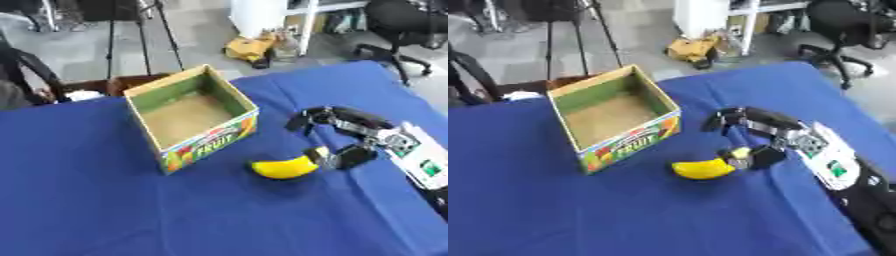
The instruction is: Pick up objects on the table and place them in the box.
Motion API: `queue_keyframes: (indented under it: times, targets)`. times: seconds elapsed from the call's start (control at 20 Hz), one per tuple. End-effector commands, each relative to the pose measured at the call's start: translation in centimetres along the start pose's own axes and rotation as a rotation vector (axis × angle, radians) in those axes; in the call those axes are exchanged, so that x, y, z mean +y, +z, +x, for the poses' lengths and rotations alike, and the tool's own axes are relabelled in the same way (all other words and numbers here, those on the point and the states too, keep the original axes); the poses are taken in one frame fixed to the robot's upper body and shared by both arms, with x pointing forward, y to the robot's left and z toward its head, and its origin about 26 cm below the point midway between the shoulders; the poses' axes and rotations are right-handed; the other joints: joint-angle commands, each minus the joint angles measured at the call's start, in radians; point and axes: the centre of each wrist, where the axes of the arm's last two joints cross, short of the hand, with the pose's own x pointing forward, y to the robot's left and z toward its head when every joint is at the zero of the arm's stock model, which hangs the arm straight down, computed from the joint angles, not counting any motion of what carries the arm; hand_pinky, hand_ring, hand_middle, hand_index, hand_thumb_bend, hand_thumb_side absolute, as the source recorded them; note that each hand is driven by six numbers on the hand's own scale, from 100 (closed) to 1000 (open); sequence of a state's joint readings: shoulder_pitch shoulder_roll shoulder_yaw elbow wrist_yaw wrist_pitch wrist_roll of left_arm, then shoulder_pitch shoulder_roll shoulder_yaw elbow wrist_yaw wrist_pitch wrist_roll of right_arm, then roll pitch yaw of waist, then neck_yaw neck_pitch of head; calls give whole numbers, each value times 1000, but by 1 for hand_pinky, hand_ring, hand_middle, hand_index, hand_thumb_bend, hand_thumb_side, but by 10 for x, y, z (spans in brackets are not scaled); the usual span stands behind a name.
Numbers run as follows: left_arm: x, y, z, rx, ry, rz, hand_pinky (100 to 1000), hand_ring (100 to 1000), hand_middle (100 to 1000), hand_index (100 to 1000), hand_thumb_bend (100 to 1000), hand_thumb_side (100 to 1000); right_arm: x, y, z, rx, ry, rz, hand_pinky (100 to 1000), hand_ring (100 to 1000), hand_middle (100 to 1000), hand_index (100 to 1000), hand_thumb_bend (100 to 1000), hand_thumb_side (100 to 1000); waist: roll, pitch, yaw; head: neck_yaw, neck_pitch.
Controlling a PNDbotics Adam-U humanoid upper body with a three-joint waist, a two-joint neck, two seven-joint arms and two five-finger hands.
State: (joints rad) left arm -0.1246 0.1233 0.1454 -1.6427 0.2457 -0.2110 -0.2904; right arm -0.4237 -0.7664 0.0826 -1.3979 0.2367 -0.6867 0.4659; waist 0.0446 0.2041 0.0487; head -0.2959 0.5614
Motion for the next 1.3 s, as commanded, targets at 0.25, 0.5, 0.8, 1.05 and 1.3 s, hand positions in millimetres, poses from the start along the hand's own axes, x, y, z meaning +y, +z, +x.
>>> queue_keyframes:
  times: [0.25, 0.5, 0.8, 1.05, 1.3]
  targets:
    - [2, -3, 5, -12, -19, -17, 486, 735, 482, 524, 249, 1000, -6, -1, -2, -102, 112, 168, 641, 794, 815, 862, 100, 198, -2, -11, 2, -3, 3]
    - [1, -3, 5, -11, -18, -18, 486, 735, 482, 524, 249, 1000, -1, -3, -4, -103, 115, 182, 642, 795, 816, 863, 100, 198, -2, -10, 4, -4, 4]
    - [1, -4, 5, -12, -17, -19, 486, 735, 482, 524, 249, 1000, 5, -5, -7, -92, 118, 207, 644, 795, 816, 865, 100, 198, -2, -7, 6, -4, 5]
    - [0, -3, 4, -12, -17, -20, 486, 735, 482, 523, 249, 1000, 10, -2, -16, -49, 110, 226, 649, 796, 814, 866, 100, 199, -2, -6, 11, -6, 7]
    - [0, -3, 4, -11, -17, -20, 486, 735, 482, 523, 249, 1000, 18, 3, -24, -10, 103, 245, 652, 796, 812, 866, 100, 201, -1, -5, 11, -6, 8]
